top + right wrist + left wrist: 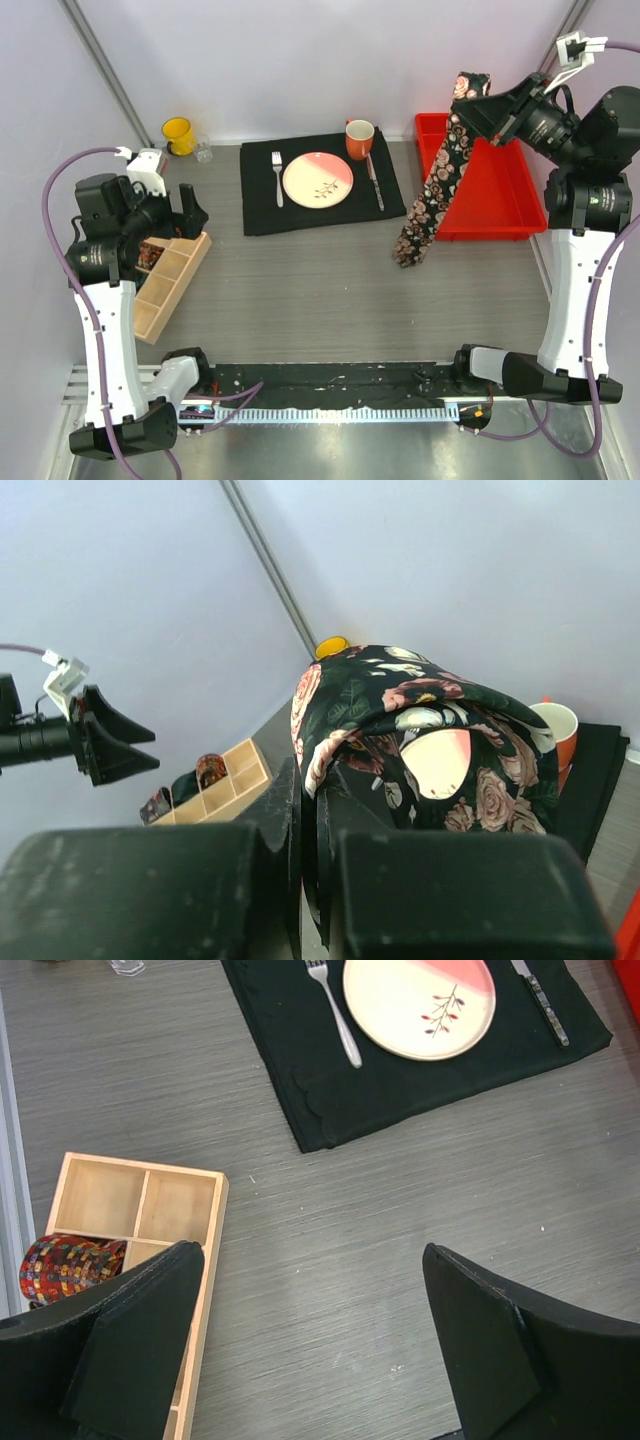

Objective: Roll the ties
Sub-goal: Tie the tie at the center of the board.

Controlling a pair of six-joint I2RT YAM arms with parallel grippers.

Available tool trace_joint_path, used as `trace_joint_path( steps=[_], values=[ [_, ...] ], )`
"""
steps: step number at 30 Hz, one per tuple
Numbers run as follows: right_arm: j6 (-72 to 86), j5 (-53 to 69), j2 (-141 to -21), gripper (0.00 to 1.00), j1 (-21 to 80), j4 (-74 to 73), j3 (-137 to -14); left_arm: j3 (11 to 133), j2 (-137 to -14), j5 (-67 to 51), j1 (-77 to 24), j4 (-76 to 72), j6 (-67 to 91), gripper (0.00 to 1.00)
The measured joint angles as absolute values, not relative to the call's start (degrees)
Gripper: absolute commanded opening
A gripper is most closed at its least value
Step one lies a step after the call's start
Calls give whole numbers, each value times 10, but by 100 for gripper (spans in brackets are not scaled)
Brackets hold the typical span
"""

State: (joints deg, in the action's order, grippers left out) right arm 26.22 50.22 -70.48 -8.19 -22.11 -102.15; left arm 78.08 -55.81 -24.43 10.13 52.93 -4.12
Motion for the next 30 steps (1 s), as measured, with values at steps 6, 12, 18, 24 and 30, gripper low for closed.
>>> trace_joint_path(
  steps=[6, 12, 18, 24, 30],
  values=[
    [260, 423, -695, 1, -82, -239, -1054, 781, -562, -250, 101, 529, -41, 97],
    [175, 272, -637, 1, -102, -331, -1022, 781, -569, -252, 101, 529, -42, 96],
    [44, 203, -612, 1, -110, -395, -1020, 769, -566, -251, 101, 522, -52, 96],
    [-37, 203, -602, 1, -91, -424, -940, 733, -563, -236, 101, 517, -56, 97],
    [-17, 205, -625, 82, 96, -412, -759, 714, -564, -216, 101, 520, -70, 100]
  ],
)
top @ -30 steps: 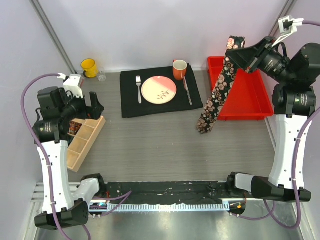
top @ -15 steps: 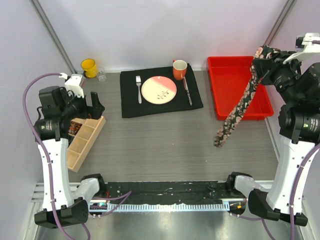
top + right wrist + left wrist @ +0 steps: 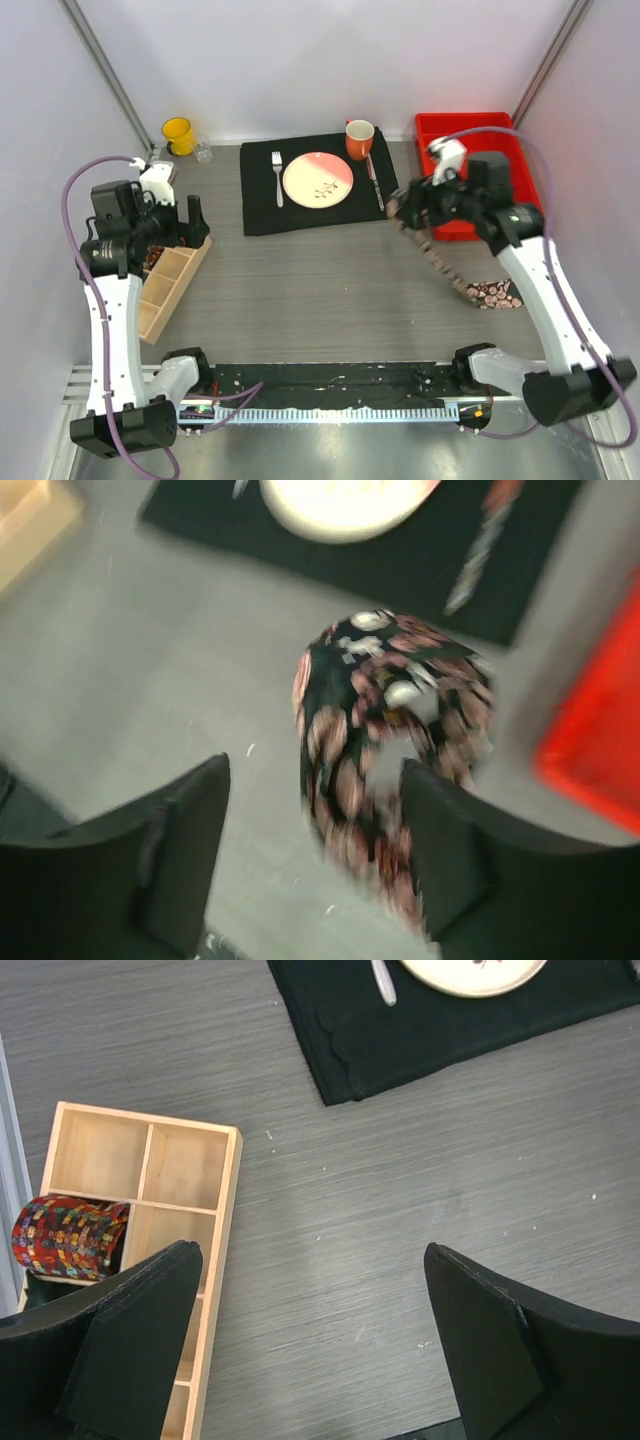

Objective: Roll the ties
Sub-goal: Tie the tie at the center of the board.

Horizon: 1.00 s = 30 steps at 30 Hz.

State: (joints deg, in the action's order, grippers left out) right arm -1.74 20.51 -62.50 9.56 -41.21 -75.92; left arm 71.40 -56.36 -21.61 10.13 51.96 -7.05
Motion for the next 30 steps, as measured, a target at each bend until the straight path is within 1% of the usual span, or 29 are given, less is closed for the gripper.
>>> trace_joint_path(
  steps=[1, 2, 3, 6, 8, 9, 10, 12, 15, 16, 17, 19, 21, 24, 27, 30],
  values=[
    [-19, 208, -643, 84, 120, -417, -741, 713, -564, -215, 101, 522, -74, 100],
    [-25, 212, -664, 89, 147, -424, -726, 712, -565, -214, 101, 525, -79, 100],
    [-30, 210, -679, 91, 168, -430, -719, 712, -566, -213, 101, 528, -81, 100],
    [-66, 219, -701, 91, 228, -463, -717, 712, -575, -215, 101, 538, -89, 100],
    [-94, 220, -700, 90, 248, -494, -731, 712, -582, -232, 101, 546, -103, 98],
    [-105, 216, -699, 89, 249, -502, -739, 712, -585, -243, 101, 550, -111, 96],
    [-119, 210, -698, 86, 245, -513, -750, 712, -588, -261, 101, 556, -124, 95],
    [-147, 195, -693, 82, 227, -530, -758, 712, -595, -304, 101, 567, -145, 92],
    [-187, 180, -684, 71, 163, -559, -741, 712, -612, -358, 77, 571, -168, 91],
    [-200, 172, -681, 68, 136, -568, -726, 713, -622, -366, 56, 568, -171, 91],
    [-214, 164, -679, 59, 101, -576, -702, 715, -634, -371, 29, 564, -174, 89],
    [-238, 140, -679, 54, 58, -588, -655, 728, -670, -371, -35, 554, -179, 88],
    [-255, 110, -678, 52, 28, -597, -596, 745, -714, -363, -89, 540, -184, 88],
    [-276, 68, -672, 50, -1, -604, -520, 796, -813, -338, -175, 514, -190, 87],
    [-290, 40, -666, 51, -29, -604, -487, 868, -922, -298, -251, 499, -203, 84],
    [-303, 21, -672, 51, -64, -590, -482, 957, -1033, -253, -316, 498, -222, 85]
  ],
)
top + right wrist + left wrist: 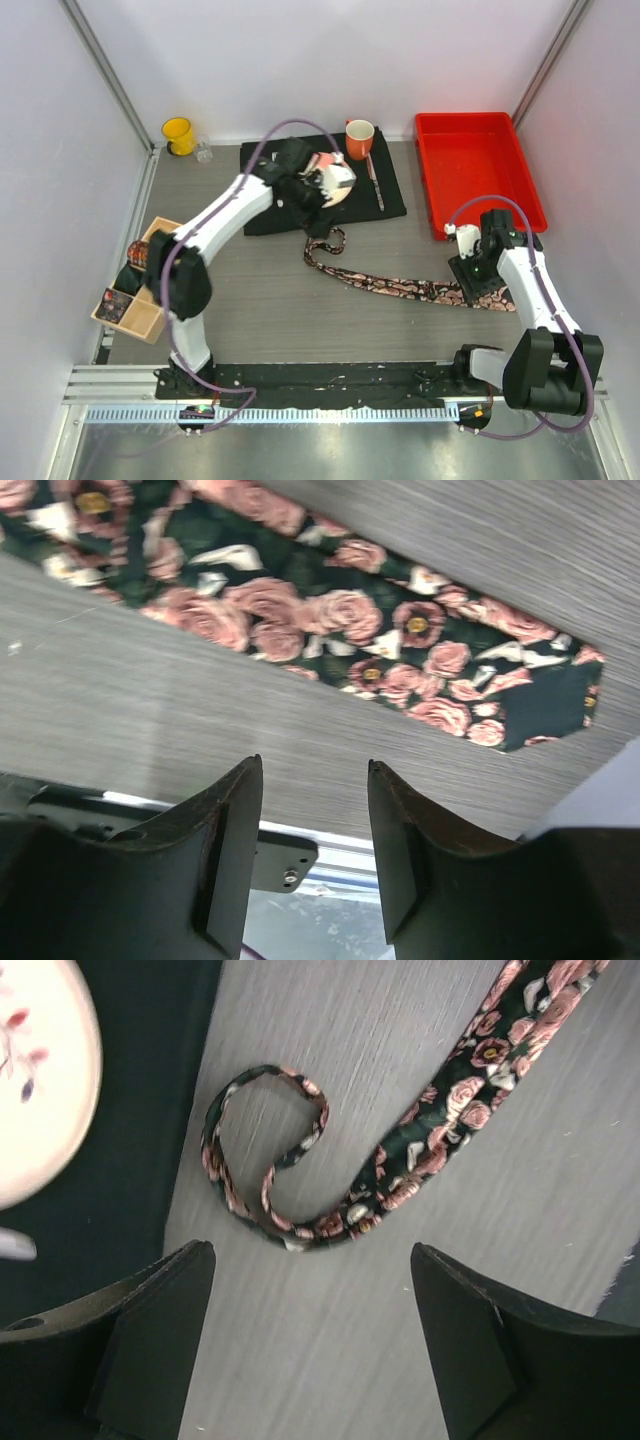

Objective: Roll the ties
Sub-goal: Tie the tie at the center of the board, then flatten out the tie at the center of the board.

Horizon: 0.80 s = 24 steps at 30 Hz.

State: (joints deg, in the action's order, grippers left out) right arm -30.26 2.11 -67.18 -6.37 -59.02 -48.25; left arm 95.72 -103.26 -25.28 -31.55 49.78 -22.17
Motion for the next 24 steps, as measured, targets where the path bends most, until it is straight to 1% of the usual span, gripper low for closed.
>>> trace_joint_path(
  steps=[2, 5, 8, 12, 16, 18, 21, 22, 24],
  values=[
    [-311, 11, -686, 50, -84, -574, -483, 1018, -1098, -232, -343, 506, -239, 87],
    [-322, 1, -722, 47, -110, -557, -484, 1113, -1192, -206, -378, 515, -269, 90],
    [-332, -5, -762, 45, -131, -543, -487, 1171, -1252, -183, -402, 525, -300, 91],
    [-343, -14, -783, 44, -143, -526, -487, 1180, -1287, -155, -421, 529, -332, 88],
    [-360, -24, -787, 44, -144, -500, -480, 1184, -1319, -129, -428, 542, -352, 87],
    [-369, -28, -789, 44, -144, -484, -468, 1183, -1332, -109, -428, 552, -356, 84],
    [-385, -37, -796, 44, -144, -465, -444, 1169, -1335, -88, -427, 556, -364, 67],
    [-390, -40, -798, 43, -144, -458, -435, 1164, -1335, -83, -427, 556, -365, 52],
    [-396, -44, -802, 44, -144, -450, -423, 1154, -1335, -72, -426, 557, -366, 38]
  ],
)
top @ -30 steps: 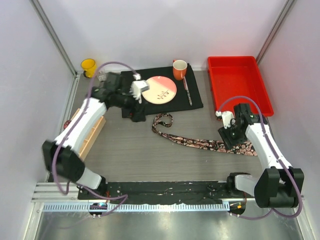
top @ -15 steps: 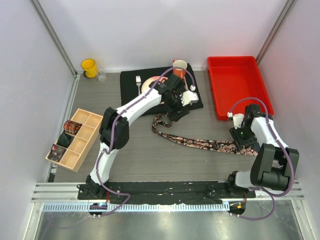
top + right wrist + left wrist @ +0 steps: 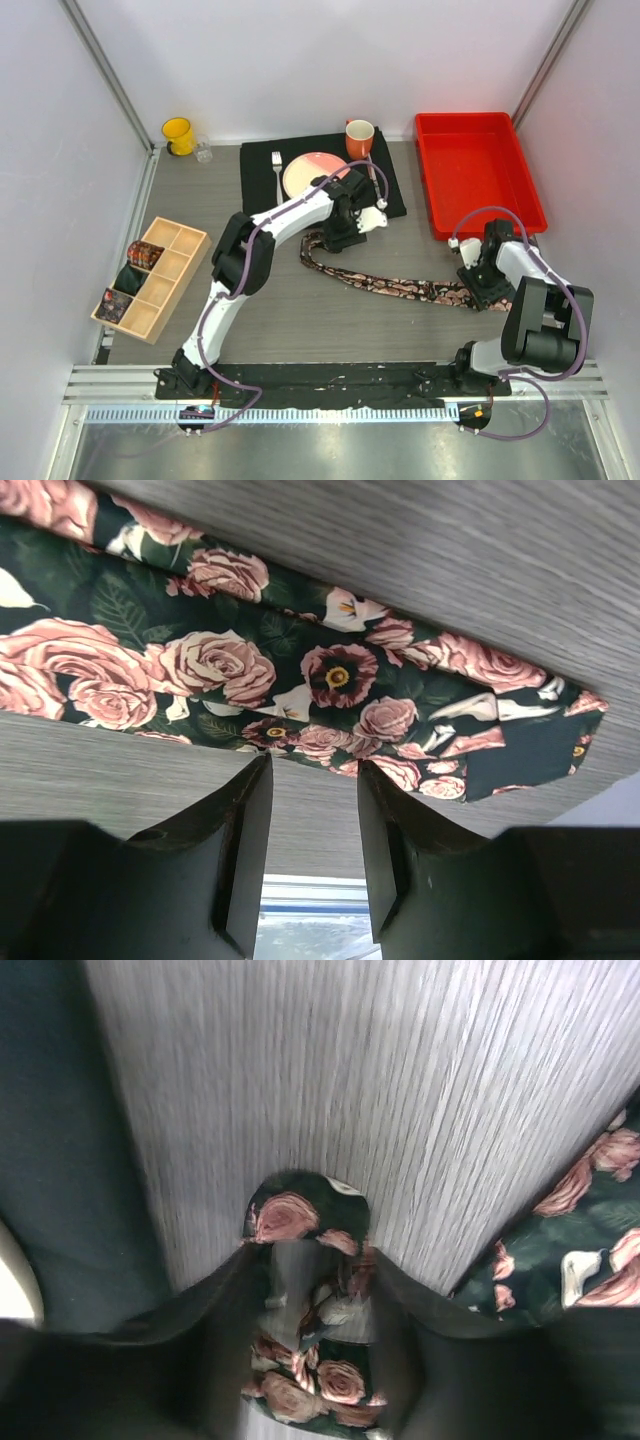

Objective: Roll the ties
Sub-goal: Flatten out the tie at the center of the board.

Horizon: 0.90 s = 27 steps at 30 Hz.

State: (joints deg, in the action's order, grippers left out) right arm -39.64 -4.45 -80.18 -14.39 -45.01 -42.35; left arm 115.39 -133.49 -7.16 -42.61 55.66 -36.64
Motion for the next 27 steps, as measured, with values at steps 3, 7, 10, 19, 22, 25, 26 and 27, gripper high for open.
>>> trace_joint_path(
  steps=[3, 7, 10, 19, 22, 25, 26, 27],
  values=[
    [-409, -50, -803, 43, -144, -437, -409, 1149, -1333, -63, -423, 565, -356, 3],
    [-424, -49, -792, 41, -143, -423, -396, 1117, -1280, -71, -411, 570, -328, 0],
    [-434, -48, -788, 41, -143, -419, -393, 1057, -1180, -85, -379, 571, -302, 1],
    [-466, -50, -775, 40, -143, -401, -385, 748, -790, -121, -243, 552, -236, 76],
    [-482, -50, -763, 40, -143, -386, -380, 620, -710, -126, -211, 550, -222, 100],
    [-493, -49, -753, 40, -143, -381, -380, 543, -656, -125, -189, 552, -220, 100],
    [-495, -49, -750, 40, -143, -381, -380, 529, -636, -125, -185, 554, -221, 100],
    [-496, -48, -747, 40, -143, -384, -381, 524, -618, -127, -185, 557, -228, 100]
  ],
)
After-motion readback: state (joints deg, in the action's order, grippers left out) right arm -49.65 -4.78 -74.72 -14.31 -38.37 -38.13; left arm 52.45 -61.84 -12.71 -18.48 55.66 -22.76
